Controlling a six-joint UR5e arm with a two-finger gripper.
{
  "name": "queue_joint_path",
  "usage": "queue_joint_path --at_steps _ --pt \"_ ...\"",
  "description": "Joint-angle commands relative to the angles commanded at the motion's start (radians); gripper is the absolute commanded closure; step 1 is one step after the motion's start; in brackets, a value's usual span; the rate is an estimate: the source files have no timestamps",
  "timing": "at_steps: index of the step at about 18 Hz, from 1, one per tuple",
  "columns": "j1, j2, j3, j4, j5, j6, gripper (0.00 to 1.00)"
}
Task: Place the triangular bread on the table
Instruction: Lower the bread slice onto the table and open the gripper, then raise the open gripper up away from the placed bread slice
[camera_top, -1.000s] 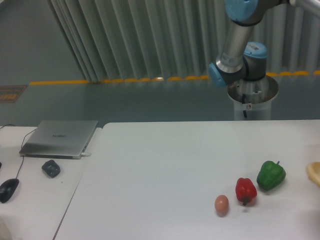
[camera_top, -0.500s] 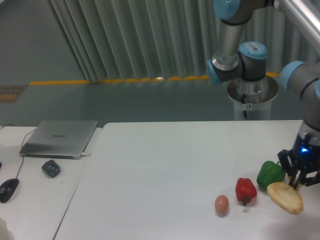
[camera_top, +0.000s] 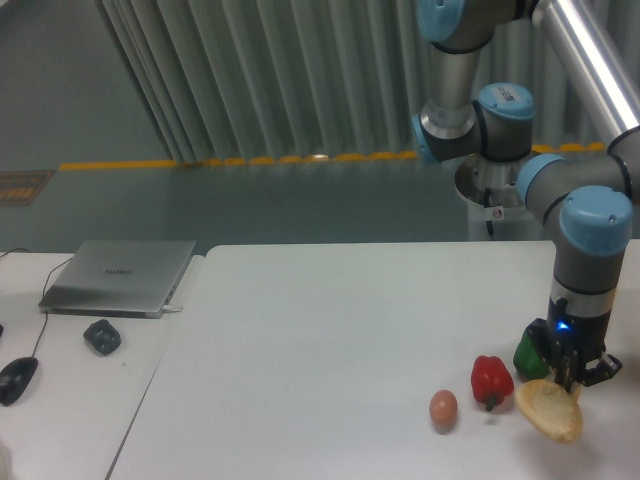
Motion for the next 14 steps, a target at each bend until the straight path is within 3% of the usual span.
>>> queue_joint_path --at_steps 3,5,14 --pt "0.000 -0.002 0.005 0.000 0.002 0.002 0.35" --pt "0.003 0.000 0.012 0.000 0.003 0.005 0.00" --pt "0.006 0.020 0.028 0.000 0.009 0.098 0.00"
